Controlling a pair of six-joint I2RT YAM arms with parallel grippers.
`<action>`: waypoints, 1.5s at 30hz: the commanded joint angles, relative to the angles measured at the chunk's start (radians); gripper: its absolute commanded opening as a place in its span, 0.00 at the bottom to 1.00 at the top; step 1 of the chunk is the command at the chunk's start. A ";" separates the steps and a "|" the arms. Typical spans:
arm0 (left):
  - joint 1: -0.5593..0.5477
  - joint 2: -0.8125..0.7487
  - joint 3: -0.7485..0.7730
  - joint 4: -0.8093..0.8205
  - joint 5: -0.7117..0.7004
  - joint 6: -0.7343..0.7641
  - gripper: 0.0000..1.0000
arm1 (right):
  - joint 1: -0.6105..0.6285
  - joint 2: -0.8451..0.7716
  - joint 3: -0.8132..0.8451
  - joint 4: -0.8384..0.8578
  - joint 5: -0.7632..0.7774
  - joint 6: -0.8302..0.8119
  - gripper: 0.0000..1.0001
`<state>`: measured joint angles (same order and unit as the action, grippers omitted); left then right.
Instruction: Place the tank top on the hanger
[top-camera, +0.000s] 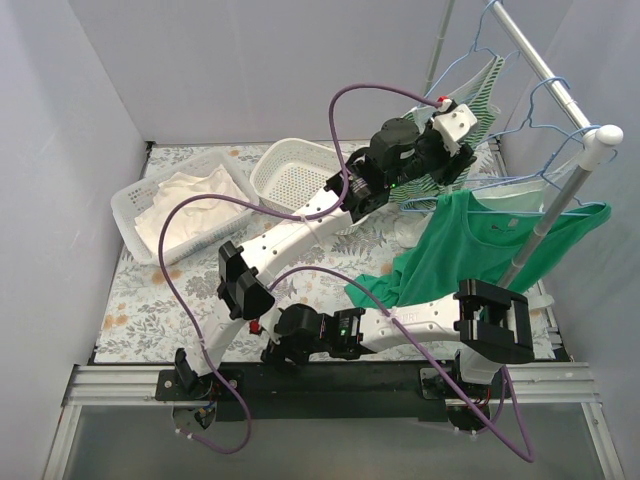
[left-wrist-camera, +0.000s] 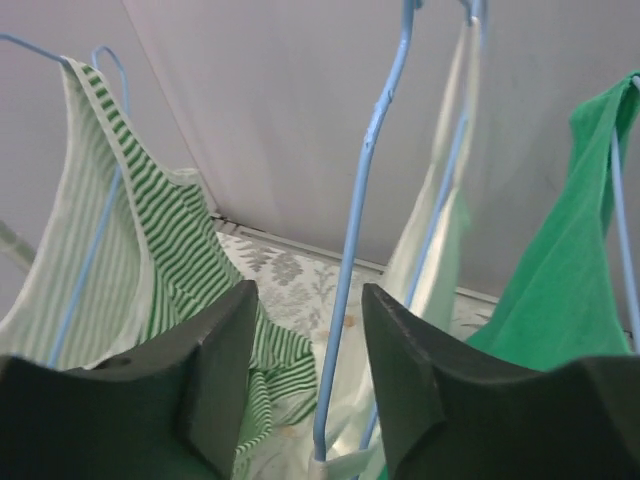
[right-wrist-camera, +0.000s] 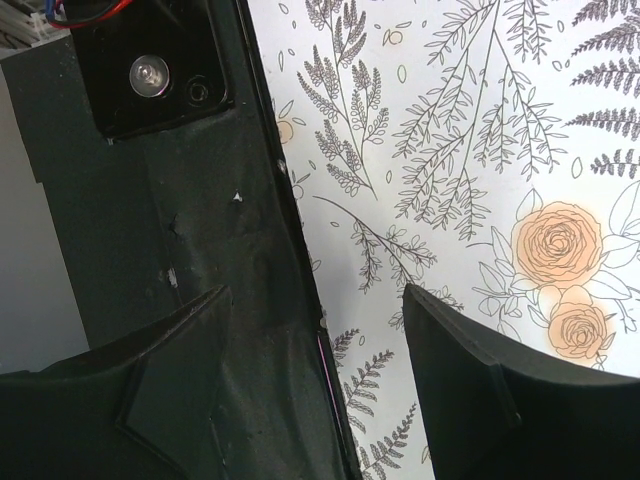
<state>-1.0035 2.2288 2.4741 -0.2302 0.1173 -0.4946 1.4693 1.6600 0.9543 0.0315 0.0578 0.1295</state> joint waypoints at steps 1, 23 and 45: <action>-0.003 -0.182 -0.033 0.055 -0.060 0.019 0.56 | 0.006 0.001 0.049 0.015 0.028 -0.004 0.76; 0.094 -1.127 -1.087 -0.041 -0.490 -0.384 0.85 | 0.006 -0.183 -0.040 0.045 0.335 0.039 0.78; 0.109 -1.428 -1.747 -0.190 -0.409 -0.883 0.98 | -0.148 -0.503 -0.345 0.143 0.473 0.286 0.84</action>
<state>-0.8986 0.8204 0.7513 -0.4271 -0.3408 -1.2881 1.3582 1.2106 0.6373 0.1043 0.5499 0.3462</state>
